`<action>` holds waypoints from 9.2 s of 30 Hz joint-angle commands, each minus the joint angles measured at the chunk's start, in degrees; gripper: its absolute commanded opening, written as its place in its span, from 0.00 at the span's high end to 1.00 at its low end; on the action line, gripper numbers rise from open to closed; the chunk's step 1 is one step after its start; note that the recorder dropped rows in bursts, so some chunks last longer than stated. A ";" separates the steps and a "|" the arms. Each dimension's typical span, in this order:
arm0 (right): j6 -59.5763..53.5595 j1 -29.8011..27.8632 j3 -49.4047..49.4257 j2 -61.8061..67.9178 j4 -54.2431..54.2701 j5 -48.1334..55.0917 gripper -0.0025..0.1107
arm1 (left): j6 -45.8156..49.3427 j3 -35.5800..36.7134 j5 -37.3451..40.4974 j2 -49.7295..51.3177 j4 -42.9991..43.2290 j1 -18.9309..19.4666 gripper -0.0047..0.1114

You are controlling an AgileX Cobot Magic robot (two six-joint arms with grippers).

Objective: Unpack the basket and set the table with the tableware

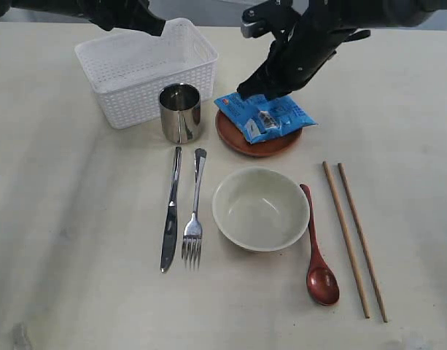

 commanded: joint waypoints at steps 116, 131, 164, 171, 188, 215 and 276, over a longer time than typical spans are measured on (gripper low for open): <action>24.55 -1.36 33.88 -15.59 -3.20 5.12 0.85 | -7.53 9.84 9.96 -5.52 -0.56 7.74 0.96; 27.81 -1.36 33.88 -14.41 -3.17 6.41 0.90 | -7.53 9.84 9.96 -5.52 -0.56 7.74 0.96; 47.20 14.74 23.98 -23.75 1.39 8.38 0.98 | -7.53 9.84 9.96 -5.52 -0.56 7.74 0.96; 47.20 14.74 23.98 -20.17 1.39 6.40 0.98 | -7.53 9.84 9.96 -5.52 -0.56 7.74 0.96; 48.03 14.74 23.98 -19.93 1.46 4.01 0.98 | -7.53 9.84 9.96 -5.52 -0.56 7.74 0.96; 45.65 14.53 23.23 -23.59 -2.42 3.75 0.50 | -7.53 9.84 9.96 -5.52 -0.56 7.74 0.96; 38.16 2.83 37.57 -30.65 -6.16 4.26 0.98 | -7.53 9.84 9.96 -5.52 -0.56 7.74 0.96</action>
